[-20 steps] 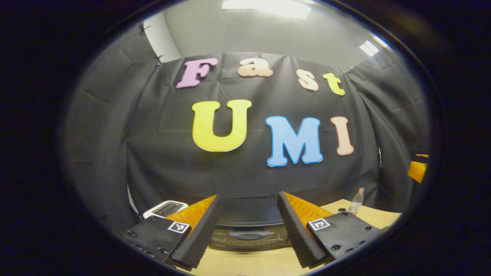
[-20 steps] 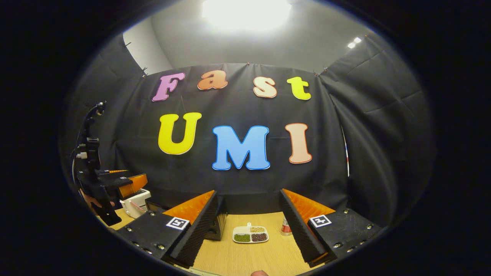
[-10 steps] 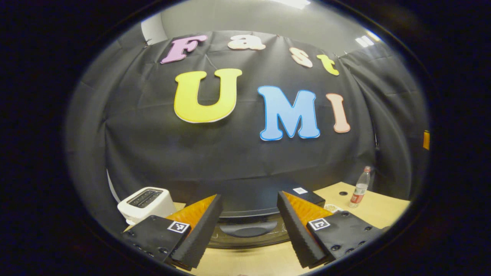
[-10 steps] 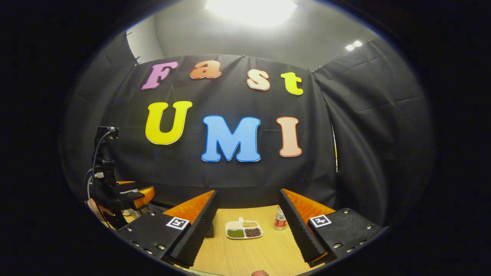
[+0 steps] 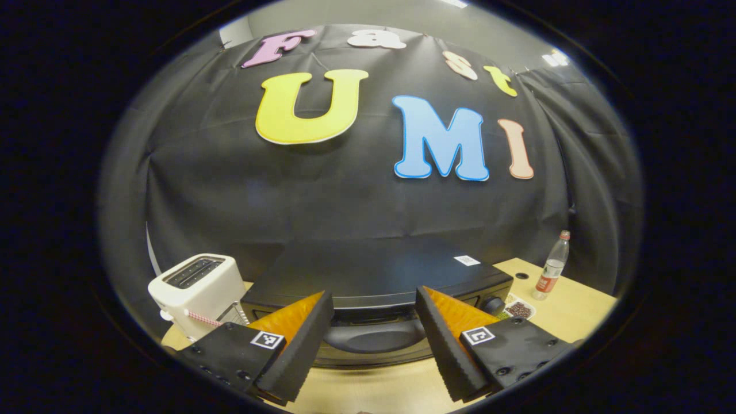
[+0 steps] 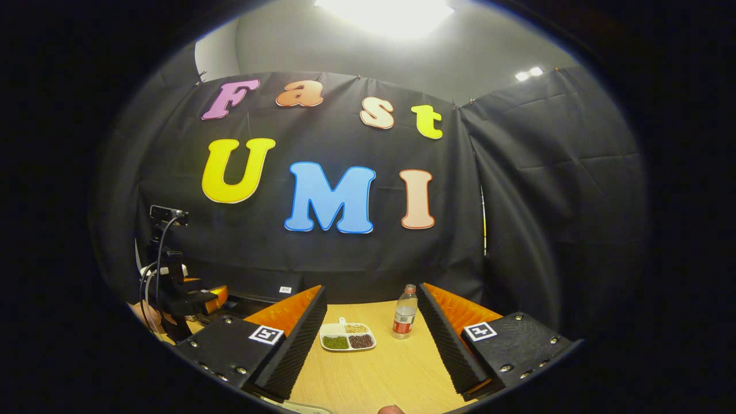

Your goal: Open the electric oven with the left hand, put the food in, and close the electric oven.

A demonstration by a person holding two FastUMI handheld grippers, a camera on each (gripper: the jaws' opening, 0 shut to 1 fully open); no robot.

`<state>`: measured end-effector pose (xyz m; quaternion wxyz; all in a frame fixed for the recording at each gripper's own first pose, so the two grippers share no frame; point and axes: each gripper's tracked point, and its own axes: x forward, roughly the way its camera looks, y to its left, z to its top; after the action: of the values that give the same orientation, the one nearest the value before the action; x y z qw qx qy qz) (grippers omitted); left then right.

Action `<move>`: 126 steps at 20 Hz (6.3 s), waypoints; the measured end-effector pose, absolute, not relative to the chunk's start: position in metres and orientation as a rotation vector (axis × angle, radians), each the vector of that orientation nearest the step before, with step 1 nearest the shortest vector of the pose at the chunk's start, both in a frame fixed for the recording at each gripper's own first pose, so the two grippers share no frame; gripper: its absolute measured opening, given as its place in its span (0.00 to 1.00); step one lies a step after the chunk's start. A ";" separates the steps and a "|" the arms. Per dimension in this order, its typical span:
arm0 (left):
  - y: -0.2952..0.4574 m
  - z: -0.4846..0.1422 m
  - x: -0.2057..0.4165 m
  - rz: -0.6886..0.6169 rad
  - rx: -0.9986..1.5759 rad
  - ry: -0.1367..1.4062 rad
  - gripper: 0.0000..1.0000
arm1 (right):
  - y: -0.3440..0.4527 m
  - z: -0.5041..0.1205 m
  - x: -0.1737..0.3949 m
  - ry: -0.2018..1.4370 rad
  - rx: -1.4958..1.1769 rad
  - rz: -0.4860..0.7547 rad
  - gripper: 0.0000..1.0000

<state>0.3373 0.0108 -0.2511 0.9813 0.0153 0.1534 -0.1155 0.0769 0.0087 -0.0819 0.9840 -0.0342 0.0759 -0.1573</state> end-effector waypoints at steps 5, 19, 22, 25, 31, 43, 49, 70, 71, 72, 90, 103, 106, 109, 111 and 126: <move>0.007 -0.263 0.341 -0.221 0.038 0.310 0.95 | 0.007 -0.079 0.076 0.155 -0.092 -0.324 0.98; 0.007 -0.271 0.306 -0.196 0.084 0.313 0.97 | -0.002 -0.072 0.068 0.138 -0.084 -0.306 0.98; 0.009 -0.275 0.297 -0.185 0.084 0.321 0.97 | -0.002 -0.071 0.066 0.134 -0.087 -0.288 0.98; 0.010 -0.278 0.284 -0.175 0.087 0.334 0.95 | -0.003 -0.068 0.064 0.130 -0.084 -0.272 0.98; 0.013 -0.291 0.257 -0.157 0.105 0.369 1.00 | -0.012 -0.066 0.059 0.131 -0.082 -0.256 0.98; 0.015 -0.322 0.218 -0.127 0.121 0.452 0.97 | -0.023 -0.073 0.050 0.160 -0.078 -0.218 0.98; 0.018 -0.349 0.196 -0.122 0.103 0.529 0.97 | -0.020 -0.072 0.046 0.164 -0.078 -0.195 0.98; 0.028 -0.152 0.145 -0.079 0.036 0.227 1.00 | 0.017 -0.146 0.045 0.395 0.119 0.045 0.99; 0.030 -0.141 0.139 -0.071 0.030 0.215 1.00 | 0.019 -0.155 0.044 0.433 0.120 0.068 0.99; 0.033 -0.132 0.133 -0.062 0.026 0.201 0.97 | 0.021 -0.166 0.042 0.472 0.125 0.094 0.98; 0.059 -0.059 0.060 0.031 0.056 0.064 1.00 | 0.086 -0.309 -0.038 1.177 0.456 0.396 0.97; 0.086 -0.062 0.053 0.083 0.033 0.075 1.00 | 0.099 -0.376 -0.079 1.538 0.498 0.366 0.81; 0.093 -0.063 0.053 0.096 0.032 0.074 1.00 | 0.099 -0.375 -0.078 1.581 0.539 0.350 0.56; 0.100 -0.064 0.053 0.108 0.000 0.073 1.00 | 0.086 -0.379 -0.076 1.612 0.503 0.307 0.47; 0.103 -0.066 0.053 0.119 -0.019 0.078 0.97 | 0.093 -0.385 -0.077 1.622 0.503 0.304 0.07; 0.112 -0.067 0.062 0.115 -0.002 0.075 1.00 | 0.119 -0.357 -0.051 1.502 0.707 0.256 0.01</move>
<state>0.0617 0.1117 -0.0666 0.9977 -0.0012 0.0374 0.0573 -0.0514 0.1187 -0.3572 0.6675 0.3135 0.6658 0.1136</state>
